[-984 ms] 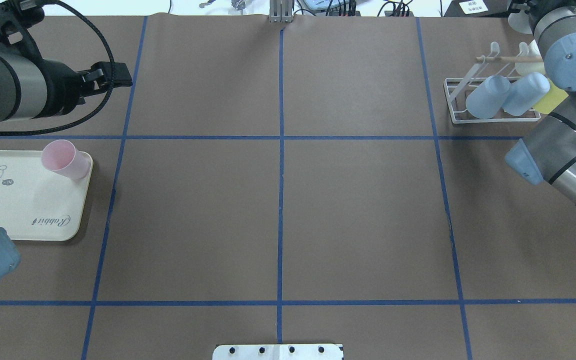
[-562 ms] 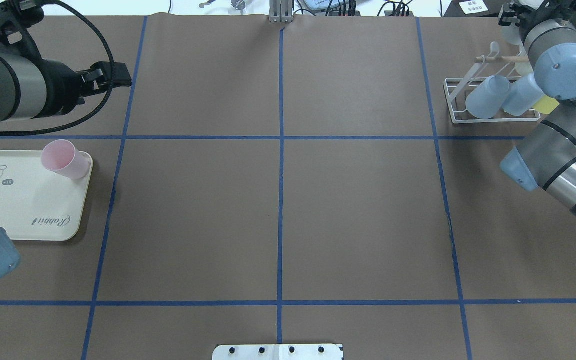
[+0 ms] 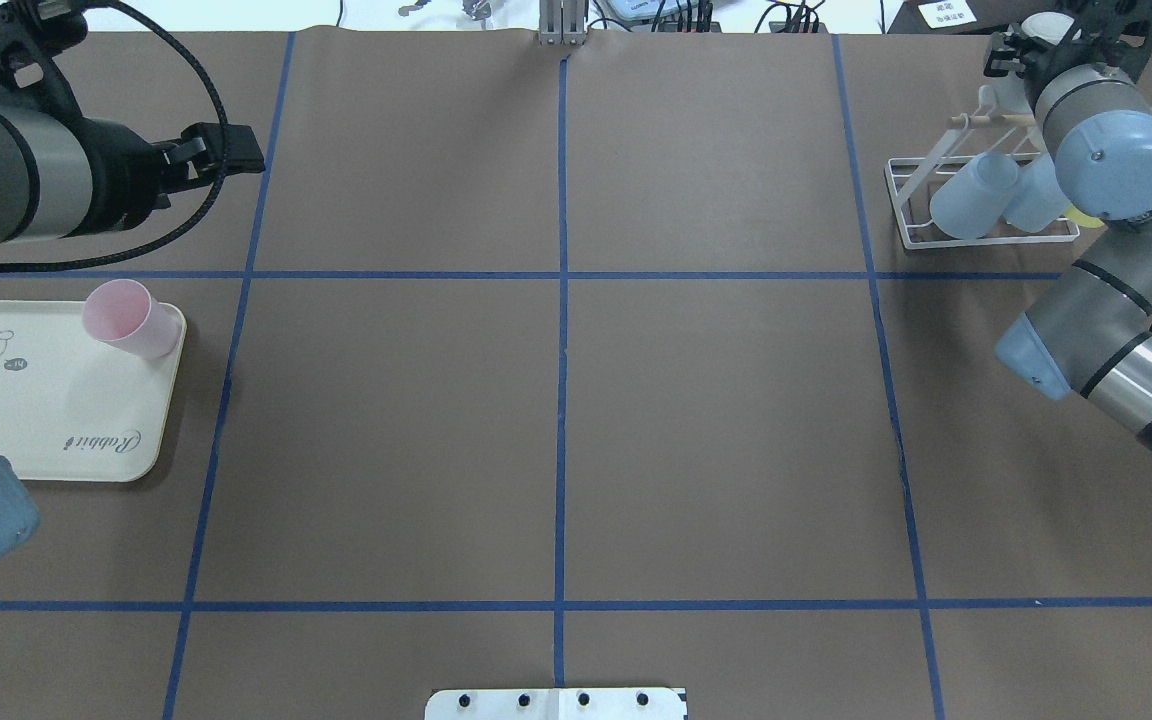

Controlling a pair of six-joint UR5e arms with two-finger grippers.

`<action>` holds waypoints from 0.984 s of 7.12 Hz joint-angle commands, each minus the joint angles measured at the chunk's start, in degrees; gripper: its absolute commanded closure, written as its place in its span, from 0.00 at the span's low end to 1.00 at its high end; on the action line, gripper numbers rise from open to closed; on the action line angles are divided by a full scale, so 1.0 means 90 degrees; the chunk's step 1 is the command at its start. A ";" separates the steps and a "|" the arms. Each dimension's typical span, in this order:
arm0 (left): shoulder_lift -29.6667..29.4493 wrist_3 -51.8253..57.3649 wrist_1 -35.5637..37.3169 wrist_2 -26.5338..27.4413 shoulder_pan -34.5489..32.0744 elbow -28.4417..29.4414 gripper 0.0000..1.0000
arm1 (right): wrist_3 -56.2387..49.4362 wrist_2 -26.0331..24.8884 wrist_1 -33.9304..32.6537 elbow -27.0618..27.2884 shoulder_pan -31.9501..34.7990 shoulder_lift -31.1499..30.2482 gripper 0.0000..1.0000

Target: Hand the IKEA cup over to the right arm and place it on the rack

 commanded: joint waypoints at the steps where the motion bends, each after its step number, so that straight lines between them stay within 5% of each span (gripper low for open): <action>1: -0.0013 -0.0003 0.0000 0.0000 0.0001 -0.0022 0.00 | -0.0007 0.0025 0.0004 0.0008 0.0018 -0.0051 1.00; 7: -0.0023 -0.0003 -0.0010 0.0000 0.0021 -0.0012 0.00 | 0.0022 0.0025 0.0053 -0.0069 -0.0021 -0.0139 1.00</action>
